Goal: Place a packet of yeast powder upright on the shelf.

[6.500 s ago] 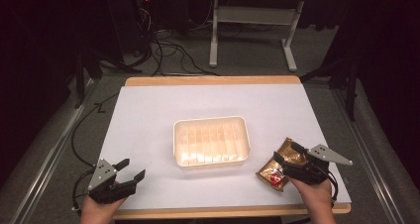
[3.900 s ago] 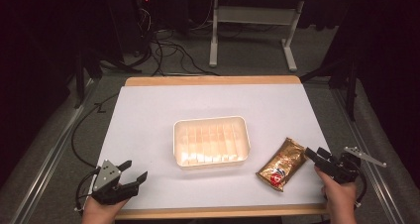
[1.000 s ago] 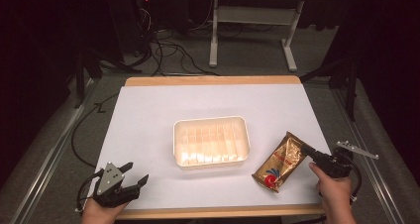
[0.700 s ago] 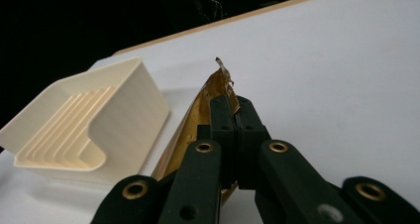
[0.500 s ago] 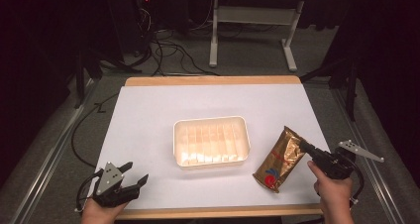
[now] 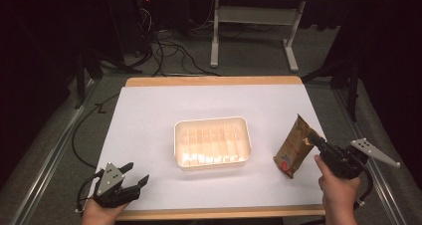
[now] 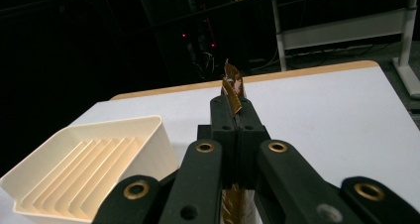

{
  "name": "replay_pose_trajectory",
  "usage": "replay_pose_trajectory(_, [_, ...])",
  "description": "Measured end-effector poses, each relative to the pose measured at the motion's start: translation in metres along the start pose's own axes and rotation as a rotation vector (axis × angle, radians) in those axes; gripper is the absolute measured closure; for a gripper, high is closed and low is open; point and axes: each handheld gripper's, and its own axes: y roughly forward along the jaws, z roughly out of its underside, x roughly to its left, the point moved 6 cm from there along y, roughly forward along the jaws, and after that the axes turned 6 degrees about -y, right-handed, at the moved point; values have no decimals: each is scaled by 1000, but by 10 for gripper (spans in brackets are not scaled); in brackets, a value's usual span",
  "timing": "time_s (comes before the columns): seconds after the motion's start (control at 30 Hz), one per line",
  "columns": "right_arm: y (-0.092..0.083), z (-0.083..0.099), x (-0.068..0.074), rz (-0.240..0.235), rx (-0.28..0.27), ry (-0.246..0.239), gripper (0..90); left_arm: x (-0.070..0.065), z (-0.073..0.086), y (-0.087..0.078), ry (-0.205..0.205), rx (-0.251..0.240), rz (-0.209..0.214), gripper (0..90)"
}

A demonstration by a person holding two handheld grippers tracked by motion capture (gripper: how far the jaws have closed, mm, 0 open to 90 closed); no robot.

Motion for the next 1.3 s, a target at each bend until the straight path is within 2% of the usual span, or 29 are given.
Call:
replay_pose_trajectory(0.2, [-7,-8,1,10,-43,15,900,0,-1,-1,2,-3,-2,339])
replay_pose_trajectory(0.4, [-4,-6,6,19,-29,11,900,1,-1,-1,3,-5,0,339])
replay_pose_trajectory(0.7, [11,1,22,7,2,-12,900,2,-1,-1,3,-5,0,339])
replay_pose_trajectory(0.97, [25,2,37,-18,8,-14,900,2,-1,-1,5,-5,0,340])
replay_pose_trajectory(1.07, [32,4,43,-39,9,10,900,2,-1,-2,7,-6,1,340])
replay_pose_trajectory(1.3, [48,8,61,-110,30,21,900,3,-1,-2,10,-5,4,340])
